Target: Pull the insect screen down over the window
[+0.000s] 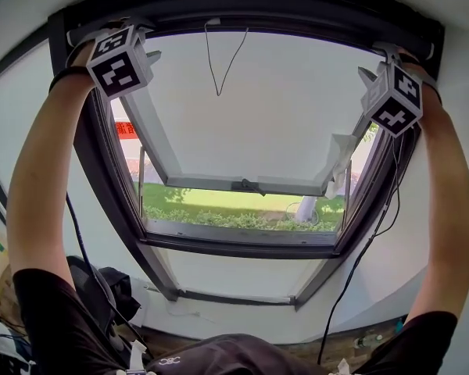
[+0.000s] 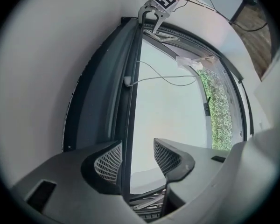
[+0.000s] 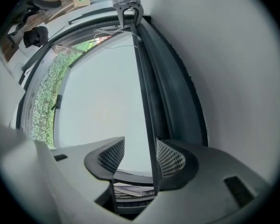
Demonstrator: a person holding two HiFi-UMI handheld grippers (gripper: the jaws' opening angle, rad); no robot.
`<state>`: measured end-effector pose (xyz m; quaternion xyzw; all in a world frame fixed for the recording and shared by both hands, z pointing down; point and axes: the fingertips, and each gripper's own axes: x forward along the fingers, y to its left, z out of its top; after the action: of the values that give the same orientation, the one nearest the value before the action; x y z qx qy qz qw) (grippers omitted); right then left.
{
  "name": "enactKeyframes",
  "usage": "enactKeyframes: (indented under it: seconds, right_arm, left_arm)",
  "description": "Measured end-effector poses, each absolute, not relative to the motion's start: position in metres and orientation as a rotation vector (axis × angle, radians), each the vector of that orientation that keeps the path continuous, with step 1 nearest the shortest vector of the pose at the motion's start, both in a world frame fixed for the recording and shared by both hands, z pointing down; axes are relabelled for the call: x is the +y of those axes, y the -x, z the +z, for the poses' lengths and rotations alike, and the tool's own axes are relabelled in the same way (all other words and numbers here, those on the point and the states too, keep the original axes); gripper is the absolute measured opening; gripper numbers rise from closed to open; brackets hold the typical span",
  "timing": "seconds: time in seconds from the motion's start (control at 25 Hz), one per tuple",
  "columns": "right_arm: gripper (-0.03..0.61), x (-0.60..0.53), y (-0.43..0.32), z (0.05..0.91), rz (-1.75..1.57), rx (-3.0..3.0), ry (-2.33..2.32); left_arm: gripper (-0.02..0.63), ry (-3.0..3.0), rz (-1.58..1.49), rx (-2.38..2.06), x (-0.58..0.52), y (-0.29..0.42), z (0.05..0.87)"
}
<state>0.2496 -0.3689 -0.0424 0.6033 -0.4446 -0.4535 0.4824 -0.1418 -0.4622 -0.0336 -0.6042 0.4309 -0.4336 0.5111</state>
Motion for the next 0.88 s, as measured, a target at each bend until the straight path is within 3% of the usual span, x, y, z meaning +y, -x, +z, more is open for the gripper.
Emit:
enactKeyframes:
  seconds: [0.2,0.72,0.88]
  right_arm:
    - [0.225,-0.374,-0.254,-0.049,-1.106,-1.056,-1.494]
    - [0.230,-0.389,-0.259,-0.046,-1.057,-1.017,-1.481]
    - [0.219,-0.388,-0.258,-0.046,-1.036,-1.036,-1.492]
  left_arm:
    - [0.172,1.426,-1.004,1.055,-0.468,0.143,-0.038]
    - [0.170,1.389,-0.939,1.090,-0.475,0.148,-0.041]
    - [0.144,1.364,-0.954,1.088,-0.477,0.148,-0.042]
